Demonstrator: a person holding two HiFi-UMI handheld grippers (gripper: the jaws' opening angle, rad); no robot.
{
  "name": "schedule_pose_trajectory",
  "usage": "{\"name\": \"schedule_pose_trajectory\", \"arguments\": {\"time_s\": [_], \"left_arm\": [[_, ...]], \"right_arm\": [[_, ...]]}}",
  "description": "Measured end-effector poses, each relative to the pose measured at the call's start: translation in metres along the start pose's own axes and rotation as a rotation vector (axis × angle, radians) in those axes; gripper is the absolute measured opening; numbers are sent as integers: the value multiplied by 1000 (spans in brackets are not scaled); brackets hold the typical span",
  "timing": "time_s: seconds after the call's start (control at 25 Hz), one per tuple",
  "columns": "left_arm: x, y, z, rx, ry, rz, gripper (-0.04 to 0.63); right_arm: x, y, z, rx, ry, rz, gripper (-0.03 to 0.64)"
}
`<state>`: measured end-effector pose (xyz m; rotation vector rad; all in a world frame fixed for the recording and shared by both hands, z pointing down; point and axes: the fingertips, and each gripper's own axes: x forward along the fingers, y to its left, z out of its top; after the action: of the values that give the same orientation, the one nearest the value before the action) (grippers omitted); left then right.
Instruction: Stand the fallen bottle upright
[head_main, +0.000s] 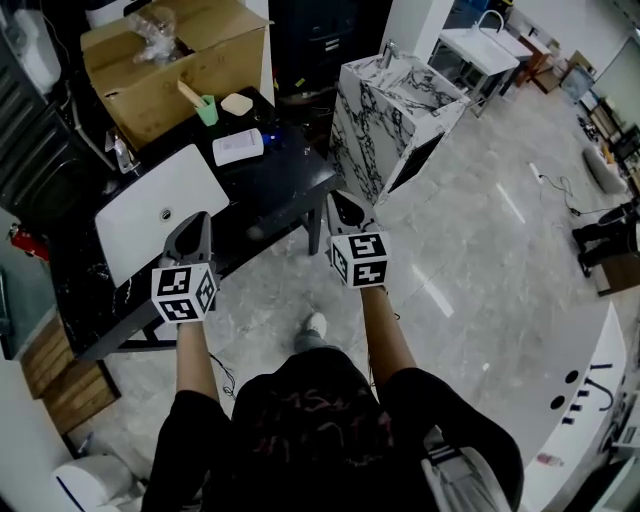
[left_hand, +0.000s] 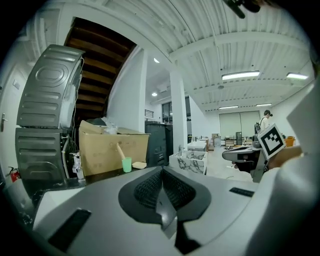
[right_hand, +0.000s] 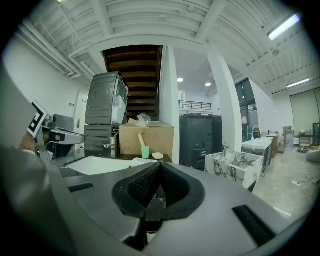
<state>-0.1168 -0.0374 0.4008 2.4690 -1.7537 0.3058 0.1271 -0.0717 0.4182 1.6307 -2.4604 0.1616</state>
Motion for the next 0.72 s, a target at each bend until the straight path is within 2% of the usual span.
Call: {"name": "schedule_pose_trajectory", "arguments": {"time_s": [0.32,0.72], "left_arm": [[77,10,22,4,22,53,17],[125,25,23,16,62,64,17]], "right_arm": [[74,-47,13,27,5,60,11],[121,-63,17,42,18,94,11]]}}
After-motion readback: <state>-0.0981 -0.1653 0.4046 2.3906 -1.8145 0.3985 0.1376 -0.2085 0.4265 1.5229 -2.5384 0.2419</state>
